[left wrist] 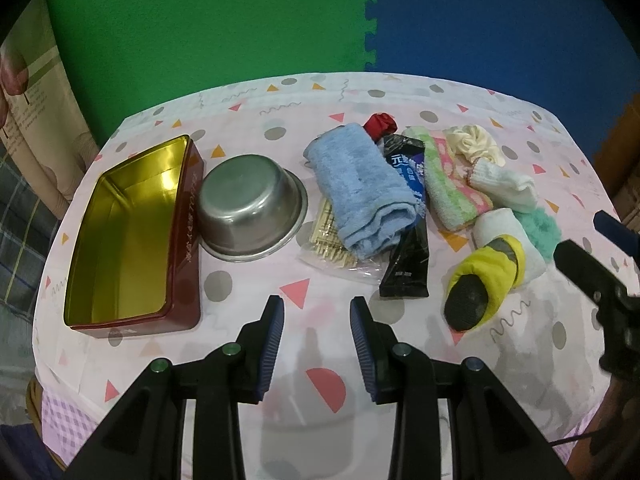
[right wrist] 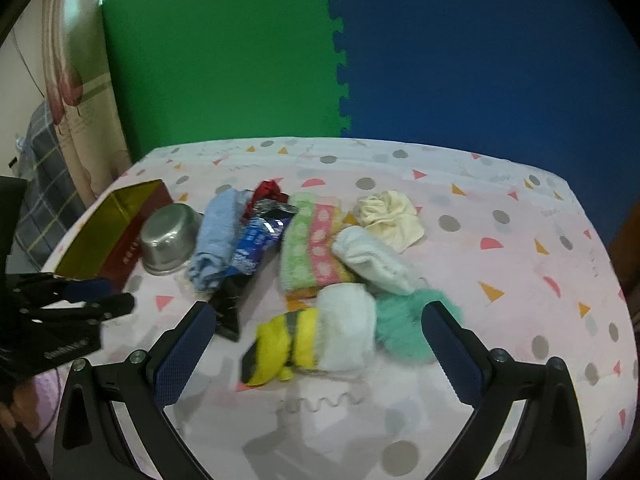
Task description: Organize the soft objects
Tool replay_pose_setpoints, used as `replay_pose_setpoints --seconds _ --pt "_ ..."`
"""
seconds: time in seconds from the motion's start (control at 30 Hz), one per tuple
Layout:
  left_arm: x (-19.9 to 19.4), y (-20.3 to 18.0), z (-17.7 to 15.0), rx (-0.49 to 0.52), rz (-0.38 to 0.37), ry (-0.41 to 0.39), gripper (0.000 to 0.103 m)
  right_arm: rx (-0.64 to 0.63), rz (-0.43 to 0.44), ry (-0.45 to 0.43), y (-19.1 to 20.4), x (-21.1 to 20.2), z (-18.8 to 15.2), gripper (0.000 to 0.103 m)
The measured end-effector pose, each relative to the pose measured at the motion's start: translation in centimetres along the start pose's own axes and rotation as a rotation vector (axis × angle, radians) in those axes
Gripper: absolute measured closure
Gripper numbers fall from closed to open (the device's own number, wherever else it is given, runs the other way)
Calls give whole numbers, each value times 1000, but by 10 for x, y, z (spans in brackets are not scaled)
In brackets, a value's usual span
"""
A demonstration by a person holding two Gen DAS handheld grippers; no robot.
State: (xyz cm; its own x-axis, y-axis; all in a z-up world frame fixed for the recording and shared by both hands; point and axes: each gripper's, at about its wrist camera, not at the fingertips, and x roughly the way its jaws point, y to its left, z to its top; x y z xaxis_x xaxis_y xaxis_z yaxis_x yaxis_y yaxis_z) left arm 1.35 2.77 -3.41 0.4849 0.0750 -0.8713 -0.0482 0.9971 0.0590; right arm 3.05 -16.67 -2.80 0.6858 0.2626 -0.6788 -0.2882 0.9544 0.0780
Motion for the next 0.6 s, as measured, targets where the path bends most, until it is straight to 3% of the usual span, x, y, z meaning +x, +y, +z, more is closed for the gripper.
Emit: replay_pose_setpoints --seconds 0.2,0.27,0.6 --pt "8 5 7 -4 4 5 68 -53 -8 44 -18 25 12 13" --pt "11 7 10 -6 5 7 68 -71 -9 58 -19 35 14 23" --pt "24 10 31 -13 1 23 68 -105 -28 105 -26 84 25 35"
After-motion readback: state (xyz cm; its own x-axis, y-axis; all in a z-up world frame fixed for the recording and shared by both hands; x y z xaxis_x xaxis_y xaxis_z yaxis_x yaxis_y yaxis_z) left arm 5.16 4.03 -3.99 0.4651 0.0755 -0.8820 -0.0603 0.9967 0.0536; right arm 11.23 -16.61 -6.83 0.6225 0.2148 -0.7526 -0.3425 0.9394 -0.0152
